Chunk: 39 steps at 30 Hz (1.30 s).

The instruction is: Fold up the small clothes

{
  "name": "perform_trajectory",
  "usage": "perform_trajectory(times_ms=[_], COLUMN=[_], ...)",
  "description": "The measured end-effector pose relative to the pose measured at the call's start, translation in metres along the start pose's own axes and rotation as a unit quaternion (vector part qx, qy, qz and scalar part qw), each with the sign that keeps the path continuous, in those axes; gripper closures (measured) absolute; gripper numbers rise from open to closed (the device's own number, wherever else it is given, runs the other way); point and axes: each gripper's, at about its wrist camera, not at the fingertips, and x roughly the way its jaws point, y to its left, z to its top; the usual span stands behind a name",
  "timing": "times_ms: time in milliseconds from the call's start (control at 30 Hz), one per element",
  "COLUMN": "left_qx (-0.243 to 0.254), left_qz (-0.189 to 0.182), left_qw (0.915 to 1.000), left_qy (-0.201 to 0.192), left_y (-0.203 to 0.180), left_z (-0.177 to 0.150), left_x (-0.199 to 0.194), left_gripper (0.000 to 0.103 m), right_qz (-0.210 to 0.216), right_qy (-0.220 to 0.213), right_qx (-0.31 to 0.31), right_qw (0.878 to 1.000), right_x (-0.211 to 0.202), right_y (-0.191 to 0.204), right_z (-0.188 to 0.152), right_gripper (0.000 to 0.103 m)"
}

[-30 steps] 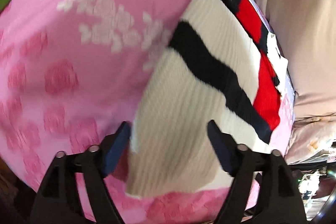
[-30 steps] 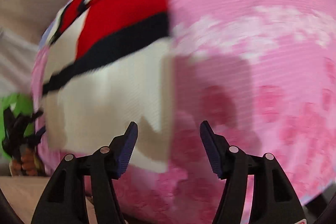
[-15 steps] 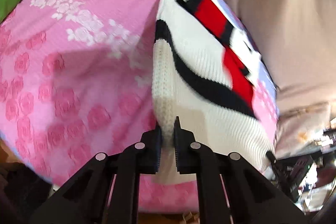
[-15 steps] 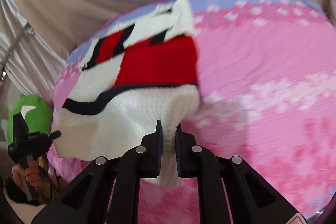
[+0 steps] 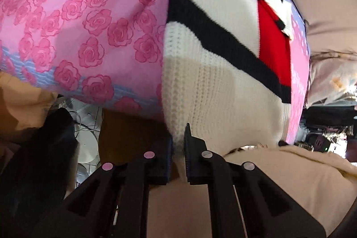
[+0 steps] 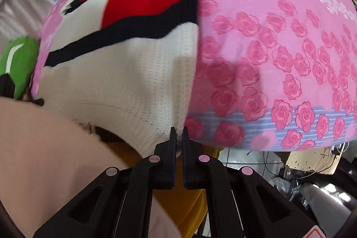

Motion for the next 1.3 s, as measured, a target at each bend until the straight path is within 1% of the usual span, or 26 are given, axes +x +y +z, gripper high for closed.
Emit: perform_trajectory(times_ms=[33, 100, 167, 200, 233, 267, 333, 367, 433, 467, 500, 533, 567, 600, 633, 667, 733, 800, 867, 933, 1033, 1133, 1167, 1233, 1267, 1300], left_qx=[0.004, 0.011, 0.017, 0.031, 0.043, 0.056, 0.072, 0.073, 0.058, 0.044, 0.032, 0.014, 0.001, -0.008, -0.021, -0.029, -0.033, -0.013, 0.007, 0.023, 0.047, 0.077, 0.081, 0.08, 0.077, 0.072], left_qz=[-0.01, -0.029, -0.054, -0.062, -0.062, -0.063, -0.059, -0.053, -0.039, -0.029, -0.02, -0.003, 0.015, 0.026, 0.032, 0.033, 0.025, 0.034, 0.047, 0.051, 0.061, 0.073, 0.081, 0.084, 0.087, 0.097], left_qw=[0.9999, 0.998, 0.9939, 0.9904, 0.9874, 0.9836, 0.9738, 0.9707, 0.9671, 0.9662, 0.9655, 0.9636, 0.962, 0.9616, 0.9615, 0.9606, 0.9553, 0.9523, 0.9519, 0.9557, 0.9589, 0.959, 0.9606, 0.9665, 0.9684, 0.9687], left_qy=[-0.013, -0.055, -0.095, -0.12, -0.139, -0.16, -0.207, -0.223, -0.245, -0.252, -0.257, -0.267, -0.273, -0.273, -0.272, -0.274, -0.293, -0.303, -0.303, -0.289, -0.273, -0.263, -0.253, -0.229, -0.221, -0.217], left_y=[-0.001, -0.015, -0.031, -0.042, -0.051, -0.061, -0.08, -0.088, -0.098, -0.098, -0.098, -0.091, -0.087, -0.08, -0.074, -0.068, -0.06, -0.061, -0.064, -0.071, -0.091, -0.108, -0.111, -0.111, -0.11, -0.107], left_z=[0.005, 0.027, 0.056, 0.075, 0.092, 0.113, 0.158, 0.177, 0.212, 0.23, 0.238, 0.252, 0.261, 0.262, 0.266, 0.266, 0.255, 0.244, 0.24, 0.246, 0.264, 0.278, 0.285, 0.294, 0.297, 0.299], left_x=[-0.007, -0.027, -0.043, -0.052, -0.057, -0.063, -0.071, -0.072, -0.063, -0.055, -0.049, -0.04, -0.032, -0.028, -0.025, -0.026, -0.034, -0.04, -0.038, -0.029, -0.015, 0.002, 0.01, 0.025, 0.031, 0.035], left_gripper=[0.095, 0.095, 0.095, 0.095, 0.095, 0.095, 0.094, 0.094, 0.092, 0.089, 0.088, 0.089, 0.087, 0.077, 0.067, 0.062, 0.045, 0.039, 0.035, 0.035, 0.035, 0.036, 0.038, 0.056, 0.062, 0.078], right_qz=[0.006, 0.021, 0.043, 0.049, 0.054, 0.062, 0.073, 0.072, 0.067, 0.074, 0.083, 0.077, 0.06, 0.05, 0.046, 0.049, 0.049, 0.031, 0.011, 0.006, -0.003, -0.028, -0.04, -0.061, -0.069, -0.074], right_qy=[-0.006, -0.045, -0.104, -0.139, -0.16, -0.192, -0.229, -0.245, -0.252, -0.249, -0.242, -0.242, -0.247, -0.254, -0.263, -0.27, -0.285, -0.286, -0.275, -0.261, -0.24, -0.228, -0.223, -0.216, -0.212, -0.21], right_qx=[0.0, 0.004, 0.016, 0.016, 0.018, 0.026, 0.043, 0.052, 0.071, 0.091, 0.11, 0.125, 0.139, 0.151, 0.17, 0.183, 0.184, 0.152, 0.12, 0.106, 0.09, 0.064, 0.053, 0.034, 0.022, 0.015], right_qw=[1.0, 0.999, 0.994, 0.989, 0.986, 0.979, 0.97, 0.965, 0.963, 0.961, 0.96, 0.959, 0.957, 0.954, 0.949, 0.944, 0.939, 0.946, 0.954, 0.959, 0.967, 0.971, 0.973, 0.974, 0.975, 0.975], right_x=[-0.006, -0.029, -0.053, -0.065, -0.072, -0.08, -0.083, -0.081, -0.066, -0.051, -0.042, -0.031, -0.024, -0.021, -0.021, -0.024, -0.031, -0.035, -0.031, -0.022, -0.007, 0.007, 0.012, 0.021, 0.026, 0.029], right_y=[0.002, 0.002, 0.004, 0.005, 0.005, 0.003, 0.0, -0.002, -0.006, -0.01, -0.015, -0.018, -0.02, -0.023, -0.027, -0.031, -0.032, -0.027, -0.021, -0.017, -0.008, 0.005, 0.011, 0.02, 0.025, 0.027], right_z=[0.004, 0.021, 0.05, 0.07, 0.084, 0.11, 0.15, 0.177, 0.218, 0.242, 0.253, 0.263, 0.272, 0.275, 0.275, 0.273, 0.265, 0.255, 0.251, 0.256, 0.278, 0.303, 0.31, 0.319, 0.323, 0.324], right_gripper=[0.1, 0.1, 0.1, 0.1, 0.1, 0.1, 0.1, 0.1, 0.098, 0.097, 0.095, 0.091, 0.091, 0.089, 0.08, 0.075, 0.057, 0.052, 0.05, 0.046, 0.046, 0.046, 0.046, 0.046, 0.046, 0.046])
